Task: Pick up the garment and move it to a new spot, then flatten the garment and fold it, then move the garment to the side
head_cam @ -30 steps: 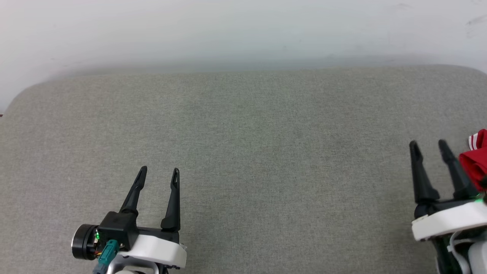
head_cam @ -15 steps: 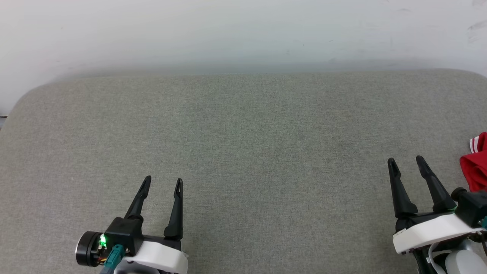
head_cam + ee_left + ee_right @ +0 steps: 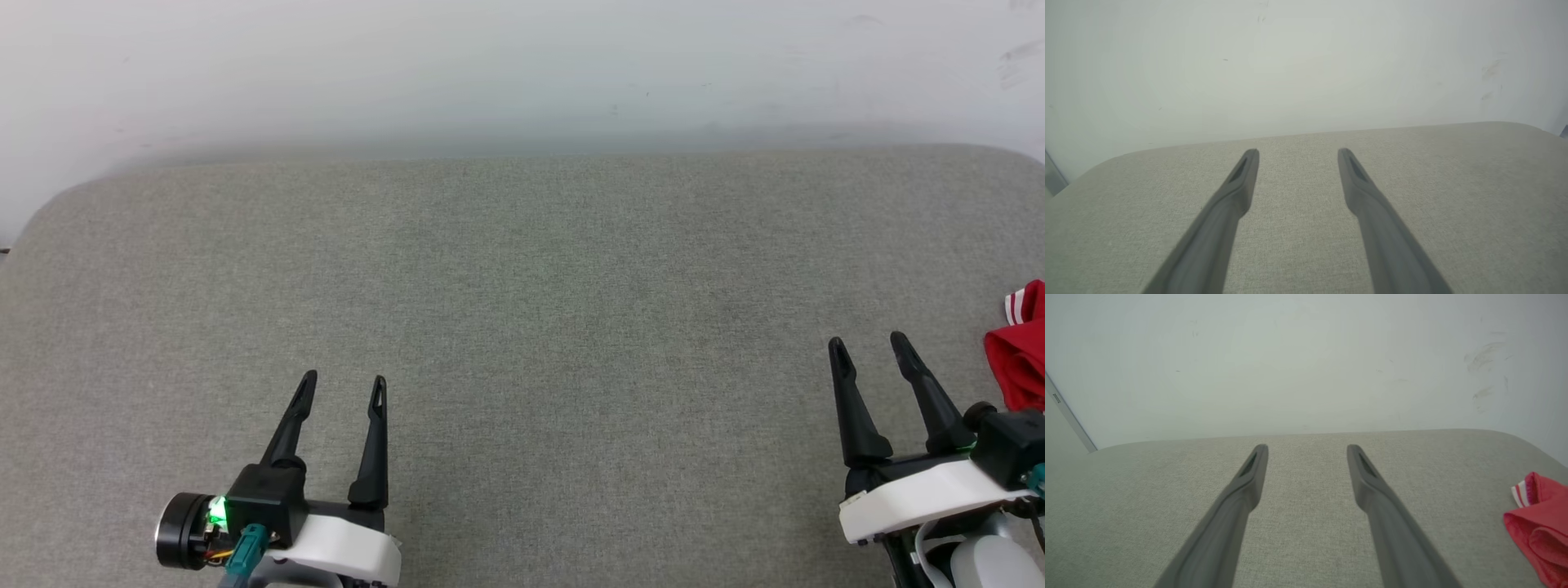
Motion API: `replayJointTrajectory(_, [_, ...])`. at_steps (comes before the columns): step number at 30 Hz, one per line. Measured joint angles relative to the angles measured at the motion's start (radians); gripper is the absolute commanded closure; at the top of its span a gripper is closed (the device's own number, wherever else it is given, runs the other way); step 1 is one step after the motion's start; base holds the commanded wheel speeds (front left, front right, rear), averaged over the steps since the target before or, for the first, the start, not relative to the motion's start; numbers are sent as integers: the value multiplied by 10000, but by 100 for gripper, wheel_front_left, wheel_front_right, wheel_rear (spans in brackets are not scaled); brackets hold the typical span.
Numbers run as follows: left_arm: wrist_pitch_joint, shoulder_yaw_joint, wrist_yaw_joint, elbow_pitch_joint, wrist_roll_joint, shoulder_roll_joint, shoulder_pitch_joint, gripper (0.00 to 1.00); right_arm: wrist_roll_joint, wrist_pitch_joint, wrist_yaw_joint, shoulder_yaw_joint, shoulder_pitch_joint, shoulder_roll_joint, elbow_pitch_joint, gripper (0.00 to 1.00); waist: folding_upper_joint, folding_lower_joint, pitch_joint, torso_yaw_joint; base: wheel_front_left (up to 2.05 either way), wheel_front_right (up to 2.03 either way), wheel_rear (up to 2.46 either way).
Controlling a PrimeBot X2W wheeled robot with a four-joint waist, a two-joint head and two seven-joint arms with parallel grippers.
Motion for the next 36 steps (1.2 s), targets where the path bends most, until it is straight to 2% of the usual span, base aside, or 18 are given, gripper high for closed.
replayJointTrajectory(9, [2, 174, 171, -86, -105, -27, -3, 0, -63, -13, 0, -63, 0, 61, -59, 0, 0, 0, 35, -12, 0, 0, 0])
replayJointTrajectory(10, [2, 173, 165, -107, -104, -27, -1, 100, -63, -12, 0, -59, 3, 65, -40, 100, 0, 0, 40, -15, 0, 0, 0])
replayJointTrajectory(15, [63, 161, 173, 280, -255, -35, 151, 100, 63, 63, 4, -17, 193, 148, 324, 100, 0, 1, 33, -15, 0, 0, 0])
replayJointTrajectory(36, [857, 355, -111, 794, -4550, 71, -33, 100, 3568, 968, 2, -314, 219, 380, 447, 100, 0, 0, -118, 25, 0, 0, 0])
